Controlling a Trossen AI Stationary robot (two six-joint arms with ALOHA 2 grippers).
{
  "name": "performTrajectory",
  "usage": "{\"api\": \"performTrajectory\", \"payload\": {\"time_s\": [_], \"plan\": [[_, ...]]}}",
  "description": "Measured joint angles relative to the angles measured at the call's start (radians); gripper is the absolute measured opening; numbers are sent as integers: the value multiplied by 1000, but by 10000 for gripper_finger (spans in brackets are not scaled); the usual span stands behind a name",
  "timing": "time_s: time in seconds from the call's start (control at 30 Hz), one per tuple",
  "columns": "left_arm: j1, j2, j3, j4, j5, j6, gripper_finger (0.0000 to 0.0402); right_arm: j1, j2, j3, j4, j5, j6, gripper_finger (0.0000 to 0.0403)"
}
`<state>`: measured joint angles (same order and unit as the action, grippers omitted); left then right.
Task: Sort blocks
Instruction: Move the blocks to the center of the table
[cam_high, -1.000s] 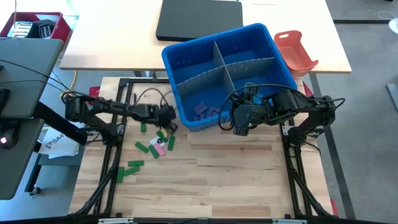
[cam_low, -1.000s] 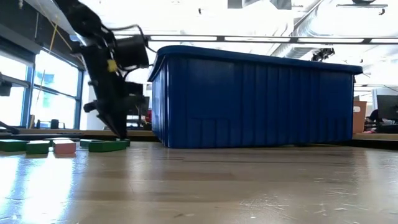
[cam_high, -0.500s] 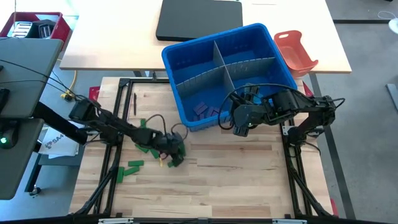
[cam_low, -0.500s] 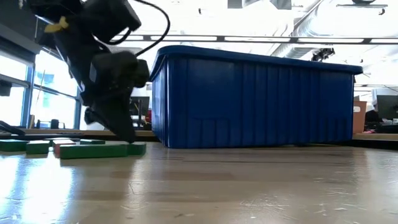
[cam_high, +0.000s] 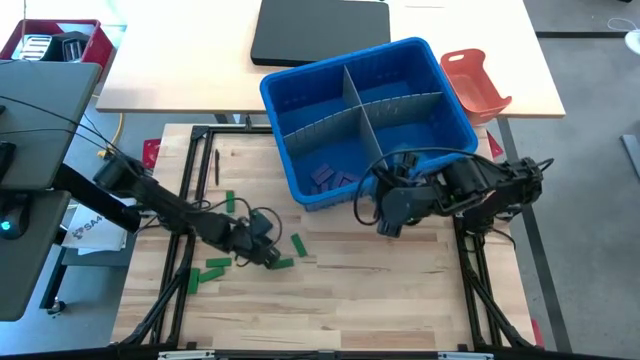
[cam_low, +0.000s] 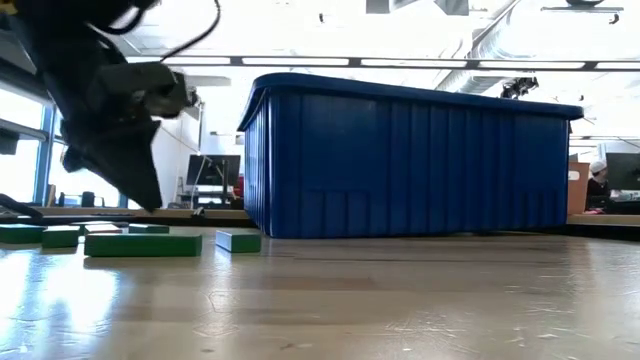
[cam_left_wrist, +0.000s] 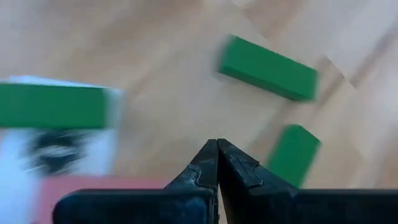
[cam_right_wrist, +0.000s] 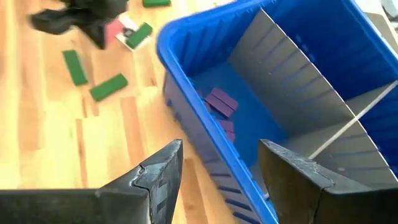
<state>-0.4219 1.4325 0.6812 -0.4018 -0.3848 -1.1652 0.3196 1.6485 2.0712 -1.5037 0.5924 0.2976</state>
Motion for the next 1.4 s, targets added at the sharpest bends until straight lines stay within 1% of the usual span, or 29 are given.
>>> {"api": "performTrajectory", "payload": {"time_s": [0.13, 0.23, 0.3, 0.37, 0.53, 0.77, 0.83, 0.97, 1.03, 1.1, 1.2, 1.33, 1.4], "plan": [[-25, -59, 0, -105, -60, -84, 0, 24, 0, 0, 28, 1, -11, 204], [-12, -78, 2, -199, -105, -128, 0, 31, 0, 0, 28, 1, -10, 204], [21, -70, 2, -284, -95, -139, 0, 30, 0, 0, 28, 1, -10, 204], [53, -54, 2, -323, -74, -111, 0, 30, 0, 0, 28, 2, -10, 204], [120, -4, 2, -251, -20, 20, 0, 30, 0, 0, 29, 2, -10, 204], [189, 68, 5, -179, -27, 125, 0, 30, 0, 0, 28, 2, -10, 204], [189, 79, 5, -122, -24, 161, 0, 30, 0, 0, 28, 2, -10, 204], [168, 83, 0, 43, 76, 264, 0, 30, 0, 0, 28, 2, -10, 204], [144, 78, 3, 169, 89, 350, 0, 30, 0, 0, 28, 2, -10, 204], [125, 78, 4, 237, 82, 371, 0, 30, 0, 0, 28, 2, -10, 204], [116, 72, 3, 215, 70, 340, 0, 30, 0, 0, 27, 2, -10, 204], [125, 74, 2, 48, -4, 257, 0, 30, 0, 0, 27, 2, -10, 204], [141, 74, 2, -4, -17, 239, 0, 30, 0, 0, 27, 2, -10, 204]]}}
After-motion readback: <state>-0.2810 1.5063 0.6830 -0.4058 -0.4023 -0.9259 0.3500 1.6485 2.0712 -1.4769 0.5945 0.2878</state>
